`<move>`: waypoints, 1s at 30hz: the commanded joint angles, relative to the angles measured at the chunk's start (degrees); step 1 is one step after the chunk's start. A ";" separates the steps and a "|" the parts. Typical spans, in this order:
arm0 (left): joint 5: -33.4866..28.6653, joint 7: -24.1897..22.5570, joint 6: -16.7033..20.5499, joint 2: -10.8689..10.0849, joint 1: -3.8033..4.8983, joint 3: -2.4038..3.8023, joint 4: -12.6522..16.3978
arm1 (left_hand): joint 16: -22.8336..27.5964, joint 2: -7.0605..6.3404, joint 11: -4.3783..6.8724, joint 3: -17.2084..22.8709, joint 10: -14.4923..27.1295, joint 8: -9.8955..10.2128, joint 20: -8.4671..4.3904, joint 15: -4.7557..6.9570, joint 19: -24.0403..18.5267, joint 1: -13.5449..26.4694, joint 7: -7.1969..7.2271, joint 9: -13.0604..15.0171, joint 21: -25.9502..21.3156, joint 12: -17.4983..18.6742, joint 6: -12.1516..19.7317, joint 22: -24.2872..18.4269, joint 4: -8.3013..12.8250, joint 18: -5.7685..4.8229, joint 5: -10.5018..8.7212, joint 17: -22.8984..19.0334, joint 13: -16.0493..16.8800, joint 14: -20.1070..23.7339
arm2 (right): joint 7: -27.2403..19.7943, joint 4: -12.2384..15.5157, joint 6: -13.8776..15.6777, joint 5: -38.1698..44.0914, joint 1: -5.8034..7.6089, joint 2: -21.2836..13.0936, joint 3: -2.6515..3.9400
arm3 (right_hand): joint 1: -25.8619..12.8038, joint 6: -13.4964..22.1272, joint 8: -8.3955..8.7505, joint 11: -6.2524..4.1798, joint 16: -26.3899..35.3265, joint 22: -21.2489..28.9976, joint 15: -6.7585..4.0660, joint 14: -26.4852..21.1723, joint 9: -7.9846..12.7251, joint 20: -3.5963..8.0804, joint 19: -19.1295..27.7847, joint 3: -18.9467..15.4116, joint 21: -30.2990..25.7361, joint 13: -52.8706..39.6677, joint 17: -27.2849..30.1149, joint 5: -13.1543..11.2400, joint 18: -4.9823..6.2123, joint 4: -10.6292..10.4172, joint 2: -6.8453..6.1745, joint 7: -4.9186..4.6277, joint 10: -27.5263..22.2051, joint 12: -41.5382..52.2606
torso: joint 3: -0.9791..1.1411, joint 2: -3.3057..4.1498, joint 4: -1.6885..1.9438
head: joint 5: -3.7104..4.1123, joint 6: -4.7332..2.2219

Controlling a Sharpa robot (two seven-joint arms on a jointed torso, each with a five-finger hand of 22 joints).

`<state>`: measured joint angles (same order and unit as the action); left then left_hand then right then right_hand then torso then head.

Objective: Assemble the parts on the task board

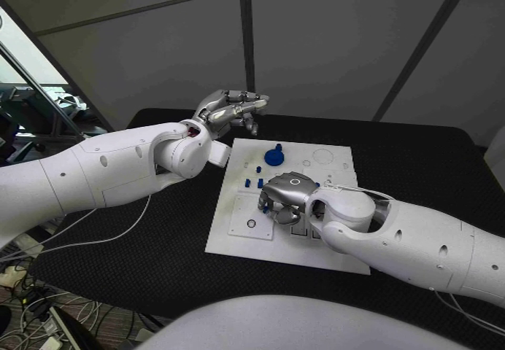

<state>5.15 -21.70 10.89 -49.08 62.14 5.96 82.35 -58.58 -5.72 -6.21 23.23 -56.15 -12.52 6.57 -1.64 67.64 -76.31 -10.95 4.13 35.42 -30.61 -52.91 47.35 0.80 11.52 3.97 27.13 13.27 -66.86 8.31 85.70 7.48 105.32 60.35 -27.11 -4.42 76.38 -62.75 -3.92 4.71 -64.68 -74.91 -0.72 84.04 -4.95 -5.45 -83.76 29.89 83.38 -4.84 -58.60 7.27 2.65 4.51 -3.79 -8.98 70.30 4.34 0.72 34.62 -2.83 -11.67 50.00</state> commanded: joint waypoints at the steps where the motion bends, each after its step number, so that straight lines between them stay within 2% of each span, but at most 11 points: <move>1: -0.22 0.09 -0.86 0.10 0.14 0.05 0.00 | -0.27 0.08 0.01 -0.42 0.35 -0.22 0.48 0.06 0.11 0.20 0.08 0.07 -0.24 -0.21 0.28 -0.10 -0.02 -1.04 0.09 -0.09 0.05 0.36 | 0.83 -0.05 -1.14 1.01 0.03 -0.09 -0.14 | -0.72 1.04 0.39 0.15 -0.18 -4.83 0.66 1.23 0.21 -0.36 0.15 -0.54 -0.37 0.13 0.07 0.05 -0.08 0.02 -0.44 -0.05 -1.03 -0.44 | 0.01 -0.03 -0.03 | 0.04 0.00; 6: -0.22 0.18 -0.92 0.15 0.15 0.05 -0.08 | -0.29 0.07 0.00 -0.51 0.42 -0.26 0.48 0.05 0.12 0.20 0.07 0.06 -0.27 -0.26 0.35 -0.12 -0.05 -1.04 0.09 -0.11 0.04 0.37 | 0.94 0.01 0.11 1.18 0.03 -0.15 -0.17 | -1.56 3.48 0.47 0.90 0.16 -3.17 1.33 0.96 0.78 -0.73 1.32 -1.01 -1.56 0.70 0.85 0.13 0.33 -0.31 -1.32 -0.68 -3.72 -0.75 | 0.04 -0.05 0.00 | 0.04 0.00; 8: -0.22 0.21 -0.94 0.17 0.15 0.05 -0.11 | -0.29 0.07 0.00 -0.51 0.42 -0.26 0.48 0.05 0.12 0.20 0.07 0.06 -0.27 -0.26 0.35 -0.12 -0.05 -1.04 0.09 -0.11 0.04 0.37 | 0.95 0.09 1.06 1.77 0.03 -0.19 -0.18 | -1.72 5.23 0.47 1.30 0.94 -1.18 1.69 0.56 1.09 -1.03 2.68 -1.08 -3.01 1.09 1.93 0.13 0.82 -0.33 -1.74 -0.96 -6.04 -0.74 | 0.03 -0.06 0.00 | 0.05 0.00; 11: -0.22 0.28 -1.01 0.21 0.15 0.05 -0.15 | -0.30 0.07 0.00 -0.56 0.45 -0.29 0.48 0.05 0.13 0.21 0.06 0.06 -0.28 -0.28 0.38 -0.13 -0.06 -1.04 0.09 -0.12 0.04 0.38 | 0.83 0.35 2.91 2.34 0.03 -0.34 -0.19 | -1.92 8.65 0.39 1.45 2.69 1.44 1.76 -0.49 1.24 -1.42 4.55 -1.44 -5.02 1.18 4.18 -0.03 1.49 -0.38 -2.39 -0.33 -9.44 -0.49 | 0.04 -0.06 -0.03 | -0.03 0.00; 14: -0.22 0.41 -1.16 0.23 0.15 0.04 -0.19 | -0.30 0.07 -0.01 -0.59 0.47 -0.31 0.48 0.04 0.13 0.21 0.06 0.06 -0.29 -0.30 0.40 -0.14 -0.08 -1.04 0.09 -0.13 0.03 0.38 | 0.46 0.79 5.09 2.94 0.02 -0.69 -0.19 | -1.81 10.11 0.36 1.67 3.44 2.59 1.86 -0.98 1.17 -1.61 5.34 -1.79 -5.95 1.11 5.28 0.05 1.75 -0.30 -2.61 -0.13 -10.97 -0.12 | 0.05 -0.03 -0.05 | -0.05 0.00; 20: -0.22 0.68 -1.52 0.27 0.15 0.04 -0.33 | -0.32 0.14 0.00 -0.63 0.53 -0.36 0.48 0.05 0.14 0.13 0.07 0.06 -0.32 -0.36 0.46 -0.16 -0.07 -1.04 0.11 -0.15 0.03 0.40 | -0.43 1.98 9.31 3.43 0.01 -1.77 -0.19 | -1.79 10.39 0.33 1.65 3.61 2.56 1.84 -1.02 1.14 -1.63 5.30 -1.88 -5.95 1.06 5.60 0.25 1.74 -0.31 -2.61 -0.13 -11.07 0.16 | 0.03 -0.04 -0.06 | -0.09 0.00; 24: -0.22 0.96 -1.76 0.27 0.14 0.03 -0.41 | -0.34 0.17 0.00 -0.65 0.58 -0.39 0.48 0.05 0.15 0.07 0.07 0.05 -0.33 -0.39 0.50 -0.17 -0.06 -1.04 0.12 -0.17 0.02 0.40 | -0.93 4.13 11.83 3.33 0.01 -3.65 -0.17 | -1.79 10.11 0.04 1.51 3.82 2.39 1.72 -0.95 0.96 -1.58 5.10 -1.98 -5.85 0.95 6.10 0.66 1.70 -0.42 -2.52 -0.18 -10.75 0.90 | 0.09 -0.03 -0.04 | -0.08 0.00; 27: -0.22 1.11 -1.90 0.21 0.14 -0.03 -0.45 | -0.36 0.18 0.00 -0.67 0.60 -0.41 0.48 0.05 0.24 0.04 0.07 0.05 -0.15 -0.41 0.53 -0.03 -0.05 -1.07 0.12 -0.17 0.02 0.39 | -0.81 6.74 12.31 2.66 0.05 -6.29 -0.14 | -1.85 9.51 -0.24 1.31 3.39 1.85 1.57 -0.62 0.78 -1.45 4.62 -2.04 -5.46 0.89 5.84 0.76 1.57 -0.58 -2.47 -0.02 -10.26 1.68 | 0.03 -0.09 -0.08 | 0.14 0.00; 30: -0.22 1.17 -1.93 0.18 0.13 -0.09 -0.52 | -0.38 0.18 0.00 -0.69 0.63 -0.43 0.48 0.05 0.34 0.00 0.06 0.05 0.05 -0.43 0.55 0.12 -0.04 -1.11 0.12 -0.18 0.01 0.38 | -0.16 9.18 11.45 1.50 0.33 -9.29 -0.05 | -2.05 8.82 -0.50 1.17 3.06 1.59 1.50 -0.38 0.63 -1.33 4.36 -2.17 -5.27 0.89 5.64 0.68 1.50 -0.80 -2.53 -0.02 -9.86 2.27 | -0.05 -0.10 -0.16 | 0.47 0.00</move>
<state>5.14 -20.71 9.90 -48.93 62.17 5.83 81.81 -58.58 -5.72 -6.26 22.91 -55.80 -12.75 6.78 -1.64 67.86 -76.31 -10.74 4.12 35.42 -30.84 -52.71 47.42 0.79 11.54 3.97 27.02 13.25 -66.86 8.21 94.14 16.81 107.67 60.41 -35.84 -4.55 74.65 -53.56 -4.15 5.92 -61.36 -73.27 0.93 83.41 -4.25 -6.73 -78.94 27.99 77.90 -3.88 -52.91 7.67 3.57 3.72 -6.01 -8.96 60.08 6.36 0.75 34.55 -2.93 -11.40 50.00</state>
